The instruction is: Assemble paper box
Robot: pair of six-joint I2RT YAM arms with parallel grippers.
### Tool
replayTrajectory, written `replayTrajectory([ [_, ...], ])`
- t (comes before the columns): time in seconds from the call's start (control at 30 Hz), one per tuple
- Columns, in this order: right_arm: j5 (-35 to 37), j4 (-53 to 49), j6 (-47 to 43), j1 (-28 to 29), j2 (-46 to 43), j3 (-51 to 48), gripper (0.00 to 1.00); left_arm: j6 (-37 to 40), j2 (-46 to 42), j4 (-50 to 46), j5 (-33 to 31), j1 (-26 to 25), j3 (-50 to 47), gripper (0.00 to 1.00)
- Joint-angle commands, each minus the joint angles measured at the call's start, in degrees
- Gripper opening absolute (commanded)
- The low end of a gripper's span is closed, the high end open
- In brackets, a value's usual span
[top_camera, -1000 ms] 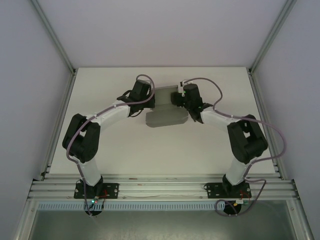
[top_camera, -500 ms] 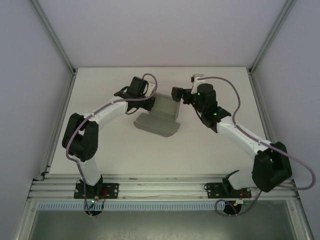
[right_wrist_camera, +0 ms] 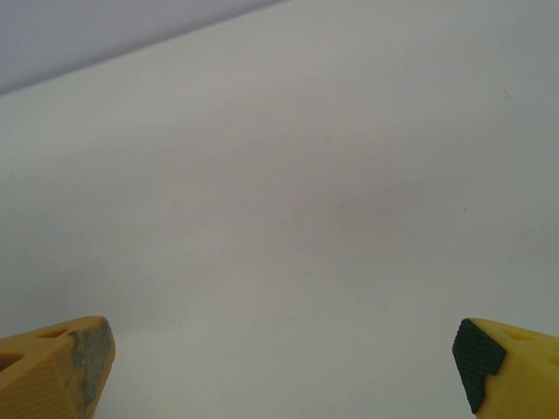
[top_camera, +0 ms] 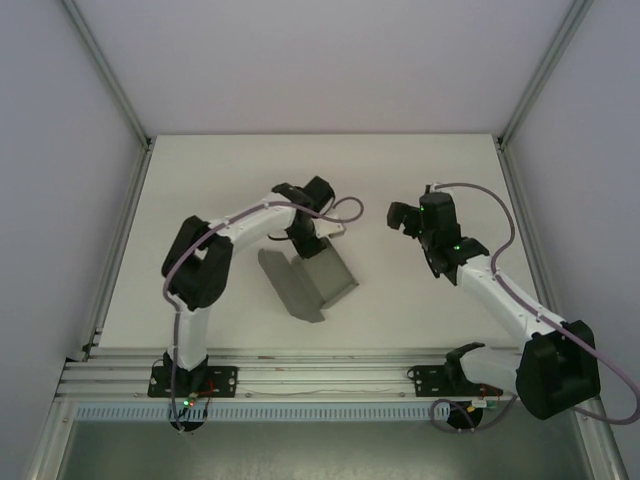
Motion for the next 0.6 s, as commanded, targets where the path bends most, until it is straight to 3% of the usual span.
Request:
replayTrajectory([
  [0.0, 1.35, -1.55, 1.38, -0.53, -0.86, 0.52, 1.00, -0.79, 5.45, -4.29, -11.01, -2.71, 4.87, 0.00],
  [0.2, 0.83, -0.84, 1.73, -0.91, -0.32, 0.46, 1.00, -4.86, 18.09, -6.86, -24.22, -5.81, 12.88, 0.00],
  [0.37, 1.66, -1.02, 1.99, -1.06, -0.08, 0.40, 1.00, -3.72, 23.65, -3.61, -28.47, -8.55, 13.13, 0.00],
  [0.57, 1.40, 0.40, 2.17, -1.24, -0.25, -0.70, 1.00, -2.49, 24.68, -0.88, -29.05, -8.80, 12.93, 0.02],
])
